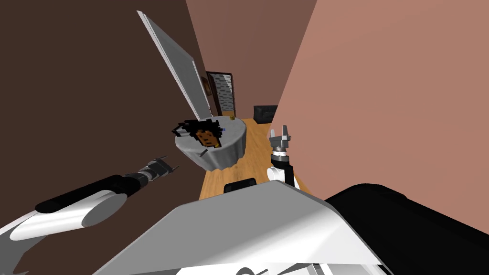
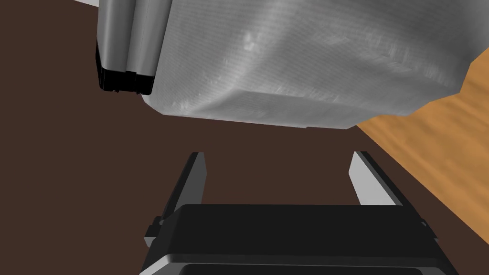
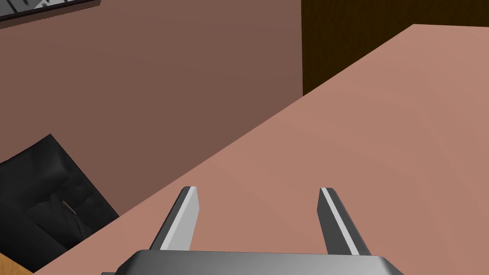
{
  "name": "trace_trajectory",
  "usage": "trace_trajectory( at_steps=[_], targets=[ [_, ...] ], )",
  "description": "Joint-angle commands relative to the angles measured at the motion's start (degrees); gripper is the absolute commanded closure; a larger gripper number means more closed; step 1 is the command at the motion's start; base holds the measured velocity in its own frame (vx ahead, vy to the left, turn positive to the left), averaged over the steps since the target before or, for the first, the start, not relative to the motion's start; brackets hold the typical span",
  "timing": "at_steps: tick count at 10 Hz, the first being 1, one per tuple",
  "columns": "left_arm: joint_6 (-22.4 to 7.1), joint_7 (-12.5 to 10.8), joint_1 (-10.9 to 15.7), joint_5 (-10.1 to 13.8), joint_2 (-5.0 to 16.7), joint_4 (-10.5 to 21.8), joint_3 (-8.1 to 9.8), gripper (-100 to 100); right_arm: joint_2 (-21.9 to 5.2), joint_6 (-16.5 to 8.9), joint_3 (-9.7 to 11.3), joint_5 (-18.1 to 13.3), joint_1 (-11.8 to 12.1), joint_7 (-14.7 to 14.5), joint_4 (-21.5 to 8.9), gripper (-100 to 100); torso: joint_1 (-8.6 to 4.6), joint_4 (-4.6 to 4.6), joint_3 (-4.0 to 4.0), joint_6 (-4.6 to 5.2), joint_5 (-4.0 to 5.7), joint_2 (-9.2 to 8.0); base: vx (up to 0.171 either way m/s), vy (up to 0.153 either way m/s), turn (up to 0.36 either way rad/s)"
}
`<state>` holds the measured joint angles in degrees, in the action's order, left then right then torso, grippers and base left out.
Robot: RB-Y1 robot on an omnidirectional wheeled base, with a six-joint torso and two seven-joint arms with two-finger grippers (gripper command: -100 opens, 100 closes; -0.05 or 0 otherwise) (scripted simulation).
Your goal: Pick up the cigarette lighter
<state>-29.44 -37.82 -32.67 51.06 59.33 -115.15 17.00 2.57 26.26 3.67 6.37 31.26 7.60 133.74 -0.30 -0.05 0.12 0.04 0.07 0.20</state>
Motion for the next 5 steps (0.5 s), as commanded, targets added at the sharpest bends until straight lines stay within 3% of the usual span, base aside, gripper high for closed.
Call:
trace_trajectory(
  at_steps=[1, 2, 5],
  targets=[
    [-2.8, -0.9, 0.0, 1.0, 0.9, 0.4, 0.53, -100, 0.0, 0.0, 0.0, 0.0, 0.0, 0.0, 0.0, 0, 0.00, 0.00, 0.00, 0.00, 0.00, 0.00, 0.034, -0.075, 0.005],
    [-4.3, -2.4, -0.1, 2.9, 2.7, 1.2, 1.48, -100, 0.0, 0.0, 0.0, 0.0, 0.0, 0.0, 0.0, 0, 0.01, 0.01, -0.03, 0.00, 0.00, -0.05, 0.045, -0.105, -0.003],
    [-9.0, -3.8, -0.2, 4.8, 4.3, 1.9, 2.38, -100, 0.0, 0.0, 0.0, 0.0, 0.0, 0.0, 0.0, 0, -0.14, 0.00, -0.01, 0.01, 0.03, -0.02, 0.041, -0.104, -0.001]
  ],
)
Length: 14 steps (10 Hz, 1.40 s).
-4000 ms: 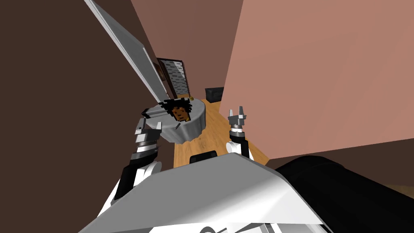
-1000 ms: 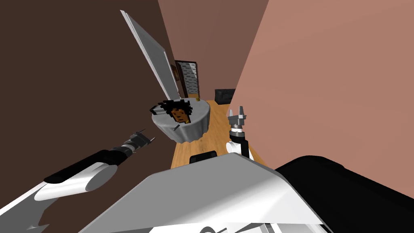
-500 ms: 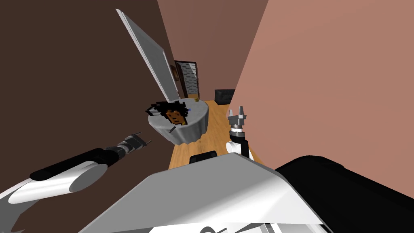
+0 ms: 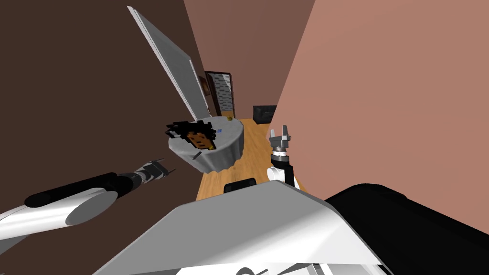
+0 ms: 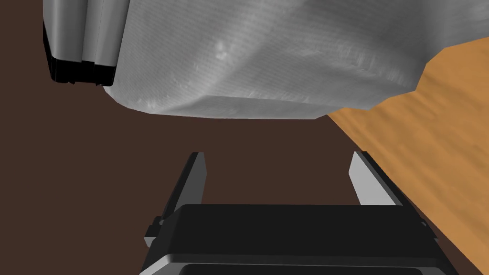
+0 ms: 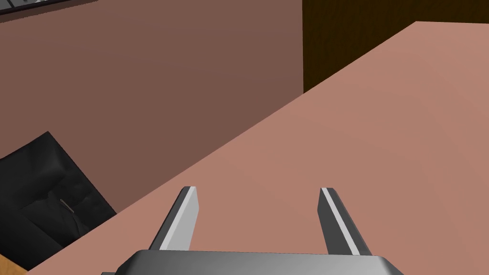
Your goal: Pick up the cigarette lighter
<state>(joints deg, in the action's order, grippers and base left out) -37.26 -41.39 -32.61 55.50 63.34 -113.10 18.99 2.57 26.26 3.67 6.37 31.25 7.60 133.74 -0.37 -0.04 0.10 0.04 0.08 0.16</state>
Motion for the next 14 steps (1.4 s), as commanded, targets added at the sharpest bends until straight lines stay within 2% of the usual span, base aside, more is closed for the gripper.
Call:
trace_trajectory(
  at_steps=[1, 2, 3, 4, 5, 6, 7, 8, 11, 12, 14],
  targets=[
    [-2.9, -1.6, -0.4, 2.2, 1.8, 0.6, 1.26, -100, 0.0, 0.0, 0.0, 0.0, 0.0, 0.0, 0.0, 0, 0.00, 0.00, 0.00, 0.00, 0.00, 0.00, 0.058, -0.095, -0.014],
    [-4.2, -1.6, -0.4, 2.2, 1.8, 0.6, 1.26, -100, 0.0, 0.0, 0.0, 0.0, 0.0, 0.0, 0.0, 0, 0.00, -0.01, 0.02, 0.00, 0.00, 0.05, 0.047, -0.082, -0.003],
    [-6.1, -2.8, -0.6, 3.8, 3.2, 1.3, 2.07, -100, 0.0, 0.0, 0.0, 0.0, 0.0, 0.0, 0.0, 0, 0.05, -0.01, 0.02, 0.00, -0.01, 0.03, 0.030, -0.090, -0.019],
    [-7.0, -2.8, -0.6, 3.8, 3.2, 1.3, 2.07, -100, 0.0, 0.0, 0.0, 0.0, 0.0, 0.0, 0.0, 0, 0.03, 0.00, -0.01, 0.01, -0.01, -0.02, 0.032, -0.084, -0.010],
    [-8.9, -3.9, -0.7, 5.4, 4.4, 1.9, 2.83, -100, 0.0, 0.0, 0.0, 0.0, 0.0, 0.0, 0.0, 0, 0.05, 0.01, -0.02, 0.00, -0.02, -0.03, 0.044, -0.118, -0.029],
    [-9.7, -3.9, -0.7, 5.4, 4.4, 1.9, 2.83, -100, 0.0, 0.0, 0.0, 0.0, 0.0, 0.0, 0.0, 0, -0.06, 0.00, 0.00, 0.01, 0.00, 0.00, 0.044, -0.096, -0.004],
    [-11.6, -4.9, -0.8, 6.9, 5.6, 2.4, 3.53, -100, 0.0, 0.0, 0.0, 0.0, 0.0, 0.0, 0.0, 0, 0.00, 0.00, 0.00, 0.00, 0.00, 0.00, 0.054, -0.094, -0.024],
    [-12.2, -4.9, -0.8, 6.9, 5.6, 2.4, 3.53, -100, 0.0, 0.0, 0.0, 0.0, 0.0, 0.0, 0.0, 0, 0.01, -0.01, 0.02, 0.01, 0.00, 0.04, 0.044, -0.071, -0.014],
    [-17.8, -7.3, -1.0, 10.5, 8.1, 3.8, 5.23, -100, 0.0, 0.0, 0.0, 0.0, 0.0, 0.0, 0.0, 0, -0.07, -0.01, 0.04, 0.01, 0.01, 0.07, 0.064, -0.113, -0.043],
    [-18.3, -7.3, -1.0, 10.5, 8.1, 3.8, 5.23, -100, 0.0, 0.0, 0.0, 0.0, 0.0, 0.0, 0.0, 0, -0.11, -0.03, 0.09, 0.02, 0.02, 0.15, 0.055, -0.115, -0.015],
    [-21.1, -8.3, -1.1, 12.1, 9.1, 4.3, 5.95, -100, 0.0, 0.0, 0.0, 0.0, 0.0, 0.0, 0.0, 0, -0.05, 0.00, 0.00, 0.01, 0.01, -0.01, 0.047, -0.108, -0.042]
  ],
)
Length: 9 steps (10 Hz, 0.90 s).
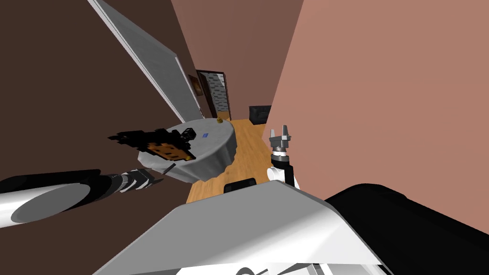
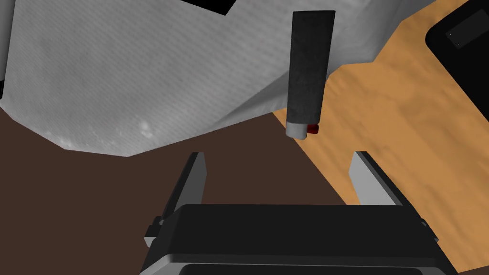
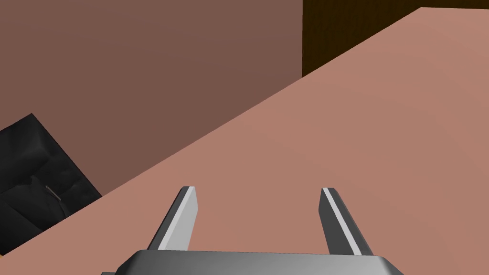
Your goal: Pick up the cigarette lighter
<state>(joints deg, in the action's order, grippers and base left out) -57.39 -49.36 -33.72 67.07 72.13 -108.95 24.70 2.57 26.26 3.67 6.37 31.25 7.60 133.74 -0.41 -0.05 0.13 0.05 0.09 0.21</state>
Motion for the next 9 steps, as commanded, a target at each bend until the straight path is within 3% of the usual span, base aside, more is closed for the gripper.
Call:
trace_trajectory(
  at_steps=[1, 3, 4, 5, 9],
  targets=[
    [-2.0, -0.7, 0.0, 1.1, 0.6, 0.4, 0.46, -100, 0.0, 0.0, 0.0, 0.0, 0.0, 0.0, 0.0, 0, 0.00, 0.00, 0.00, 0.00, 0.00, 0.00, 0.082, -0.106, -0.051],
    [-2.2, -1.0, 0.1, 1.2, 0.7, 0.3, 0.35, -100, 0.0, 0.0, 0.0, 0.0, 0.0, 0.0, 0.0, 0, 0.05, -0.02, 0.06, 0.00, -0.01, 0.09, 0.059, -0.064, -0.031],
    [-2.4, -1.1, 0.1, 1.2, 0.7, 0.3, 0.35, 0, 0.0, 0.0, 0.0, 0.0, 0.0, 0.0, 0.0, 0, 0.24, 0.00, -0.01, -0.02, -0.05, -0.04, 0.007, -0.008, 0.002],
    [-1.8, -0.5, 0.6, 0.8, -0.1, 2.4, -0.17, -100, 0.0, 0.0, 0.0, 0.0, 0.0, 0.0, 0.0, 0, 0.36, 0.03, -0.09, -0.02, -0.09, -0.16, -0.022, -0.007, -0.201],
    [-0.7, 0.7, 1.6, -0.2, -1.7, 6.6, -1.21, -100, 0.0, 0.0, 0.0, 0.0, 0.0, 0.0, 0.0, 0, 0.42, 0.10, -0.25, -0.01, -0.11, -0.45, -0.051, -0.007, -0.149]
  ],
)
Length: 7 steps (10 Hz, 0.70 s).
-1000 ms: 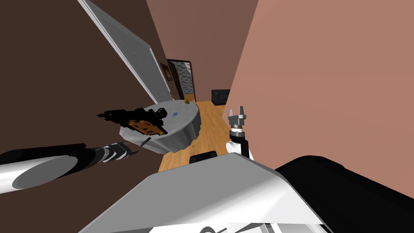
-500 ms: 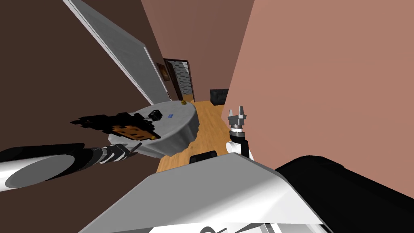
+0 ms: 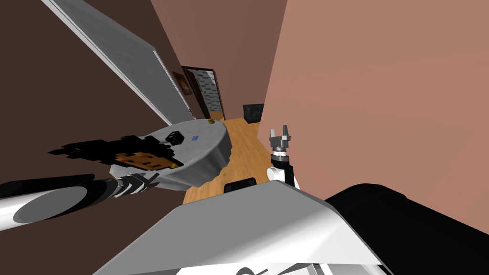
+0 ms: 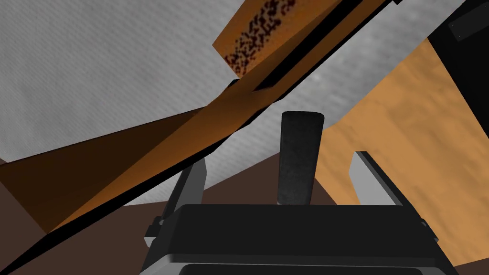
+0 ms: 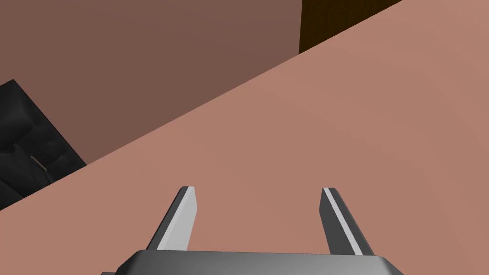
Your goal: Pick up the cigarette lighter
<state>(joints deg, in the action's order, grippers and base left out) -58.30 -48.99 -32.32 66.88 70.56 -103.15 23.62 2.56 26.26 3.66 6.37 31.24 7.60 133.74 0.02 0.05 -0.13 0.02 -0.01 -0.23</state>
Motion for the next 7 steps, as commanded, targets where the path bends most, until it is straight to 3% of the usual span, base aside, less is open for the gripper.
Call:
trace_trajectory(
  at_steps=[1, 2, 6, 7],
  targets=[
    [0.0, 0.0, 0.0, 0.0, 0.0, 0.0, 0.00, -100, 0.0, 0.0, 0.0, 0.0, 0.0, 0.0, 0.0, 0, 0.00, 0.00, 0.00, 0.00, 0.00, 0.00, -0.019, -0.002, -0.014],
    [0.1, 0.0, 0.0, 0.0, 0.0, 0.1, -0.05, 100, 0.0, 0.0, 0.0, 0.0, 0.0, 0.0, 0.0, 0, 0.01, -0.01, 0.04, -0.02, 0.00, 0.08, 0.000, 0.000, 0.000],
    [0.1, 0.0, 0.1, -0.1, 0.0, 0.1, 0.11, 100, 0.0, 0.0, 0.0, 0.0, 0.0, 0.0, 0.0, 0, 0.08, -0.12, 0.17, 0.02, -0.15, 0.24, 0.000, 0.000, 0.000],
    [0.1, 0.0, 0.1, -0.1, 0.0, 0.1, 0.11, 0, 0.0, 0.0, 0.0, 0.0, 0.0, 0.0, 0.0, 0, 0.08, -0.12, 0.18, 0.02, -0.15, 0.25, 0.000, 0.000, 0.000]
  ],
)
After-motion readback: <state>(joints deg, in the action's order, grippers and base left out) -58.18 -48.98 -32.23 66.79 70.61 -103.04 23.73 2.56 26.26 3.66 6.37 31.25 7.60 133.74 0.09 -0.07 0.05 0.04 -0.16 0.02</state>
